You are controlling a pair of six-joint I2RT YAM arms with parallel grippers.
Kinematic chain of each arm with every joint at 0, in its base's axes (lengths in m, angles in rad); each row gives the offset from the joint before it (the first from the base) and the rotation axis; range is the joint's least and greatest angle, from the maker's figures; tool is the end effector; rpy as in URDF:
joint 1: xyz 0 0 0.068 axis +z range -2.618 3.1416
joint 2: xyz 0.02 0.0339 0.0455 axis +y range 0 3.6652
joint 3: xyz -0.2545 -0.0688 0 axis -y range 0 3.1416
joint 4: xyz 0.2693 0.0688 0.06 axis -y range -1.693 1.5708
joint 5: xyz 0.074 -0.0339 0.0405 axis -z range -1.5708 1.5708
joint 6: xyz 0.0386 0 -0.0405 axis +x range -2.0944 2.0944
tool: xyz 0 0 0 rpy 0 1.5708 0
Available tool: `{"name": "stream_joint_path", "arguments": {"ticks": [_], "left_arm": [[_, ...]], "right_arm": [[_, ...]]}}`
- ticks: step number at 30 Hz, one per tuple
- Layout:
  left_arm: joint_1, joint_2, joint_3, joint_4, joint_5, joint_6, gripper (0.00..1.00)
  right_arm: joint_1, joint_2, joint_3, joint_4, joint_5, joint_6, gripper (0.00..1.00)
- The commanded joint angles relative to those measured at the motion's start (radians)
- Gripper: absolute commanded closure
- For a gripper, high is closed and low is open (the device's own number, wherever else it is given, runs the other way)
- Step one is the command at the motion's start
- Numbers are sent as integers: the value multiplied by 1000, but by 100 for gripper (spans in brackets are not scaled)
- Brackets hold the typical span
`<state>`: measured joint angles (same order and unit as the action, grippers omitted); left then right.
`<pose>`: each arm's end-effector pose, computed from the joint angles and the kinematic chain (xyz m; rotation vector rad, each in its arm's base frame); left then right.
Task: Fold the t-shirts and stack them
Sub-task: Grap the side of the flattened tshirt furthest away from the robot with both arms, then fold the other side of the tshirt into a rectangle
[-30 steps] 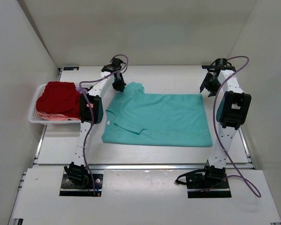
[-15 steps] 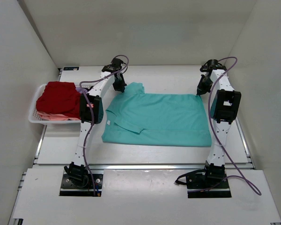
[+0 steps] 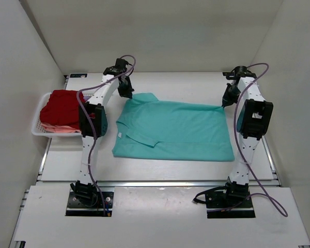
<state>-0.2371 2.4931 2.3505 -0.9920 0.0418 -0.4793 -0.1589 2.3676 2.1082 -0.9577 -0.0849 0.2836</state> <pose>0.5298 -0.1297 0.1863 -0.3178 2.7167 -0.2661 0.5106 -0.0785 0.1748 0.5916 2.7268 0.1494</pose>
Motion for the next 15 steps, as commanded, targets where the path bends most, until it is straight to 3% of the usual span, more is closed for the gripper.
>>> {"name": "stream_joint_path", "arguments": {"ticks": [1, 5, 15], "left_arm": [[-21, -186, -57, -22, 1, 24, 100], [-30, -288, -176, -48, -25, 18, 100], [-61, -551, -591, -45, -60, 19, 100]], "right_arm": [[1, -178, -123, 26, 11, -34, 99], [-19, -303, -241, 51, 8, -46, 100], [12, -616, -734, 200, -32, -95, 100]]}}
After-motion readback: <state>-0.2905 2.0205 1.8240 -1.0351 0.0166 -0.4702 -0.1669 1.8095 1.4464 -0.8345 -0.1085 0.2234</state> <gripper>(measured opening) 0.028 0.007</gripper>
